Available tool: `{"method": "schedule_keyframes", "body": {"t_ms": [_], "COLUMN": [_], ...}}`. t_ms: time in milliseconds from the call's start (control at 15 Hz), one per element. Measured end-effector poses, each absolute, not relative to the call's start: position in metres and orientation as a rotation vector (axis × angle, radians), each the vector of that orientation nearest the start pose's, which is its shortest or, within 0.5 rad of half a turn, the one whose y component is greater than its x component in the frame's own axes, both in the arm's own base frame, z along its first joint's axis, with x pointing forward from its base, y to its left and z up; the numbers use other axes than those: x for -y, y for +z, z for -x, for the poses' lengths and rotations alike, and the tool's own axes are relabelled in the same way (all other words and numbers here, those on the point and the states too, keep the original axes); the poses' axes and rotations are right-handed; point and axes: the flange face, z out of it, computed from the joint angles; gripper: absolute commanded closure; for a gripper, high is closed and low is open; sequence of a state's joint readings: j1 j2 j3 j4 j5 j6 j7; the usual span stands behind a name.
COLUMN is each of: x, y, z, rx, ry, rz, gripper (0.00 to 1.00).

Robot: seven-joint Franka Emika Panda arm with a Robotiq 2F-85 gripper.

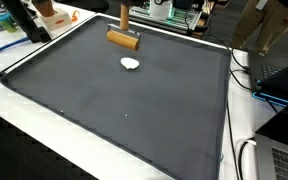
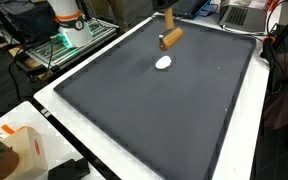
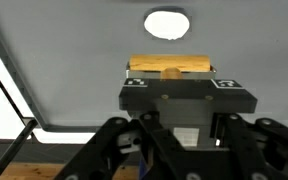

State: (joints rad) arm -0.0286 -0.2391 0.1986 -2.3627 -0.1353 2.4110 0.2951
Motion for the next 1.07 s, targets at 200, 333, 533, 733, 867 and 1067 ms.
{"method": "schedule_keyframes", "body": {"t_ms": [200,333,533,733,867,1067], "x": [-0.09,-0.09,-0.091,-0.096,-0.102,-0.111], "y": [0.444,0.441,0.435,0.433,0.438,0.45], "z": [-0.502,-0.509,-0.512,-0.523,-0.533,-0.548], "rx": [-0.066,-0.067,-0.059,-0.043,-0.035,-0.03], "ry": [-0.453,-0.441,-0.425,-0.37,-0.331,-0.274], "rz": [3.18,3.178,3.182,3.2,3.207,3.218], "gripper": [0.52,0.77,0.77,0.77,0.77,0.77]}}
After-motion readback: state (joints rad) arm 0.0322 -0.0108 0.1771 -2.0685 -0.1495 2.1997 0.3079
